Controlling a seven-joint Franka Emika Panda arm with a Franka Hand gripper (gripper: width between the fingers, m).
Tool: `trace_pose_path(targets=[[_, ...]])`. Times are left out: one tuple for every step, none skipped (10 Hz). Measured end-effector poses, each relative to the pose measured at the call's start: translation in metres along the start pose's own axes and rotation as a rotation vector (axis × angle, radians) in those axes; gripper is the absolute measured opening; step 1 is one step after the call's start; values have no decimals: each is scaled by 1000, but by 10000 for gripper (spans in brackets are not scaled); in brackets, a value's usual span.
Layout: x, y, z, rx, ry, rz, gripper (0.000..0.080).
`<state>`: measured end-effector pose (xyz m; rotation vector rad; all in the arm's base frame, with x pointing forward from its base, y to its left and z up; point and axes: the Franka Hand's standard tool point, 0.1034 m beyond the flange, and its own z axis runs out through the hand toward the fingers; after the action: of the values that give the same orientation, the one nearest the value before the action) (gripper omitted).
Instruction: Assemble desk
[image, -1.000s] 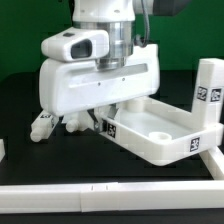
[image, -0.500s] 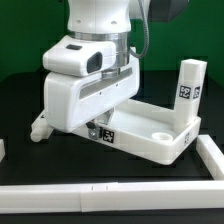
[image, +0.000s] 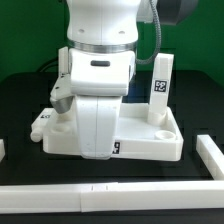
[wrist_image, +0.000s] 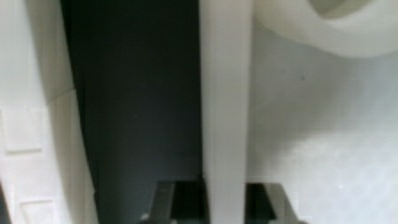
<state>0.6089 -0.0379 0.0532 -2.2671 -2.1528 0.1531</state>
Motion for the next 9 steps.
trace_pose_path(targets=[[-4, 0, 1, 3, -17, -89, 55], [-4, -1, 2, 4, -18, -83, 55], [-3, 1, 3, 5, -17, -86, 55], [4, 16, 1, -14, -9, -107, 55], [11, 29, 2, -33, -2, -94, 55], [18, 36, 5, -61, 2, -76, 55], [18, 36, 7, -70, 1, -69, 55], [16, 36, 7, -69, 1, -65, 55], [15, 36, 8, -68, 1, -58, 55]])
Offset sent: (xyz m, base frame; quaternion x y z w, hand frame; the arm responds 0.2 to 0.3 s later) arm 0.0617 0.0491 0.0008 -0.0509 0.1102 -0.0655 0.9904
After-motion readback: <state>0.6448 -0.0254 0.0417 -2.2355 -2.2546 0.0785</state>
